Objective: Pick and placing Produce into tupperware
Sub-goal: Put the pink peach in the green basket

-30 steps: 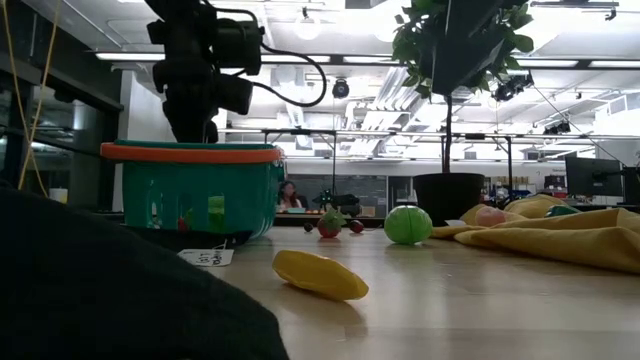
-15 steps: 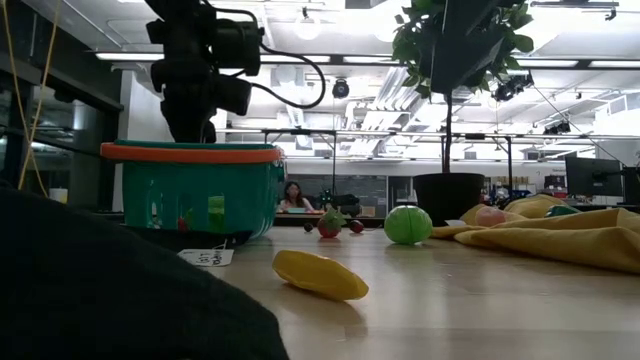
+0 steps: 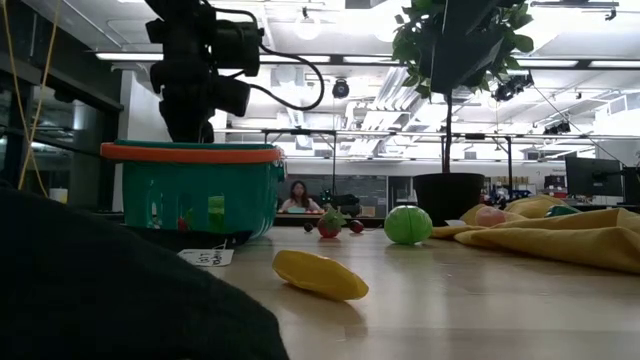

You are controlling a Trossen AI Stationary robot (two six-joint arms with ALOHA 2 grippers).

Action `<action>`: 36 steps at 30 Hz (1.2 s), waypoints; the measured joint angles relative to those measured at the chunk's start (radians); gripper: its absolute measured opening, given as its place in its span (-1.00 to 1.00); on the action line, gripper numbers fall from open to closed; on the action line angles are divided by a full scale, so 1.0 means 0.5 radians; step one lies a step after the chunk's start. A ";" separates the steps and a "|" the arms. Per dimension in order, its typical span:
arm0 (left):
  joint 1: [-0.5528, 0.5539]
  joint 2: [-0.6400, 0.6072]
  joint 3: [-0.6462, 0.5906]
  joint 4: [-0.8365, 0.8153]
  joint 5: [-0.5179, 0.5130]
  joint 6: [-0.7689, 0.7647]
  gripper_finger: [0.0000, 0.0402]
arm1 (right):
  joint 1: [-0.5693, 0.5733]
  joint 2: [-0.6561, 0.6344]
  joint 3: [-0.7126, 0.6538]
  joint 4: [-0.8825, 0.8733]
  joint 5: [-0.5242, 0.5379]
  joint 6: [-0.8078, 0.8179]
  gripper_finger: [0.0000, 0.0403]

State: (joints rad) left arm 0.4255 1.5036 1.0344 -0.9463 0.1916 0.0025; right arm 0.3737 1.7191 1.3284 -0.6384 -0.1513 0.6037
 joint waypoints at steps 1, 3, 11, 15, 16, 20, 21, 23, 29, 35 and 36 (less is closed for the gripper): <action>0.000 0.000 0.000 0.000 -0.004 0.000 -0.63 | 0.000 0.000 0.000 0.000 0.000 0.000 -0.02; 0.000 0.000 0.000 0.000 -0.020 -0.001 -0.63 | 0.000 0.000 0.000 0.000 0.000 -0.001 -0.02; 0.000 0.000 0.001 -0.031 -0.097 -0.069 -0.63 | 0.000 0.000 0.000 0.000 0.000 -0.002 -0.02; -0.001 0.000 0.001 -0.047 -0.091 -0.069 -0.63 | 0.000 0.000 0.000 0.000 -0.001 -0.002 -0.02; -0.001 0.000 0.001 -0.048 -0.090 -0.067 -0.63 | 0.000 0.000 0.000 0.000 0.000 -0.001 -0.02; -0.001 0.000 0.000 -0.048 -0.086 -0.026 -0.63 | 0.000 0.000 0.000 0.000 0.000 0.003 -0.02; -0.001 0.000 0.001 -0.050 -0.086 -0.017 -0.63 | 0.000 0.000 0.000 0.000 0.000 0.003 -0.02; -0.001 0.000 0.001 -0.051 -0.080 -0.016 -0.63 | 0.000 0.000 0.000 0.000 0.000 0.004 -0.02; -0.001 0.000 0.001 -0.046 -0.001 -0.016 -0.63 | 0.001 0.000 0.000 0.000 0.000 0.004 -0.02; -0.001 0.000 0.001 -0.042 0.012 0.033 -0.63 | 0.000 0.000 0.000 0.000 -0.001 0.004 -0.02; -0.001 0.000 0.001 -0.042 0.013 0.033 -0.63 | 0.000 0.000 0.000 0.000 0.000 0.004 -0.02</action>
State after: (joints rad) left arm 0.4252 1.5036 1.0348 -0.9672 0.1982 0.0189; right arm 0.3737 1.7191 1.3285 -0.6384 -0.1513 0.6056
